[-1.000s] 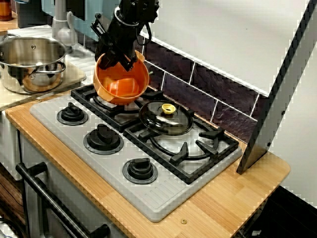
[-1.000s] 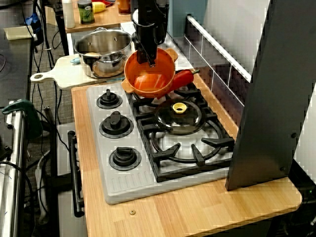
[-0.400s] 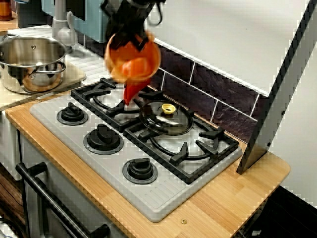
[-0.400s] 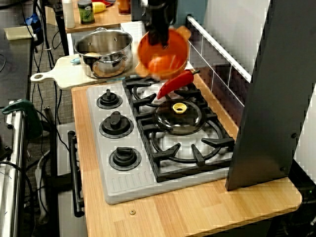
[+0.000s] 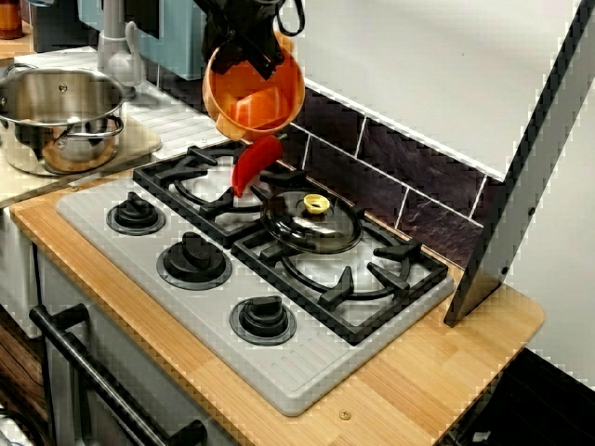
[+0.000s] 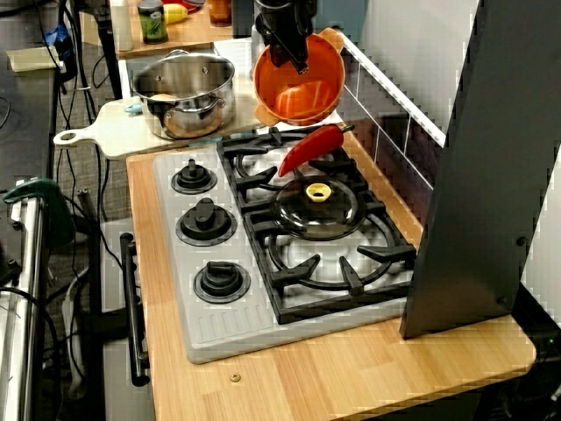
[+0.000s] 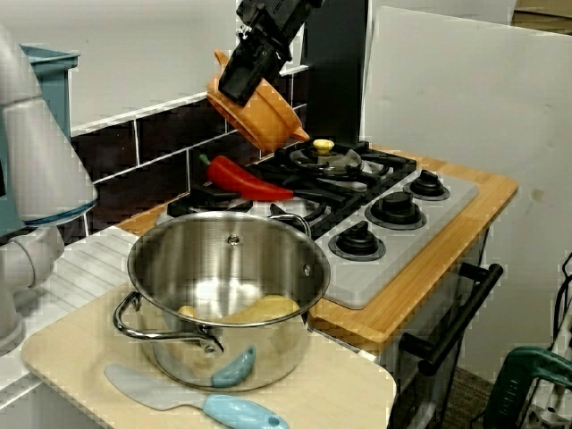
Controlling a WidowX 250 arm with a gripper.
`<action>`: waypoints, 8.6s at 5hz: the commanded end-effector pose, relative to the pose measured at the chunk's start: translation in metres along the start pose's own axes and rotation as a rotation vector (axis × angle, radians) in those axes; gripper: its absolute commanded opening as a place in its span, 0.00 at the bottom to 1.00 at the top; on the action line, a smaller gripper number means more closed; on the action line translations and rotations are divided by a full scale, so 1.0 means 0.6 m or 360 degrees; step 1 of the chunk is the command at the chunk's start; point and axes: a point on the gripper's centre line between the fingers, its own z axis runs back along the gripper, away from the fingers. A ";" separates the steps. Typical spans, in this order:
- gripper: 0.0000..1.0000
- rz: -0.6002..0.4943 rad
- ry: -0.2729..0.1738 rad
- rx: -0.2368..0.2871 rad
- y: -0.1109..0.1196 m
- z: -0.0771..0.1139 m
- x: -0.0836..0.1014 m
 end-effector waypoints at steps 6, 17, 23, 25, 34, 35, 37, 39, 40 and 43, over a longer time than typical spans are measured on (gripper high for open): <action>0.00 0.0374 -0.0520 0.0217 0.063 0.012 -0.042; 0.00 0.0845 -0.0876 0.0500 0.032 -0.007 -0.055; 0.00 0.1006 -0.1020 0.0543 0.012 -0.030 -0.082; 0.00 0.1028 -0.1028 0.0510 0.021 -0.005 -0.082; 0.00 0.1152 -0.1141 0.0565 0.012 0.020 -0.077; 0.00 0.1091 -0.0965 0.0514 0.019 0.020 -0.062; 0.00 0.1065 -0.0952 0.0478 0.031 0.023 -0.057; 0.00 0.1141 -0.0958 0.0490 0.023 0.013 -0.062; 0.00 0.1144 -0.0898 0.0461 0.028 0.013 -0.056; 0.00 0.1027 -0.0991 0.0517 0.025 0.016 -0.059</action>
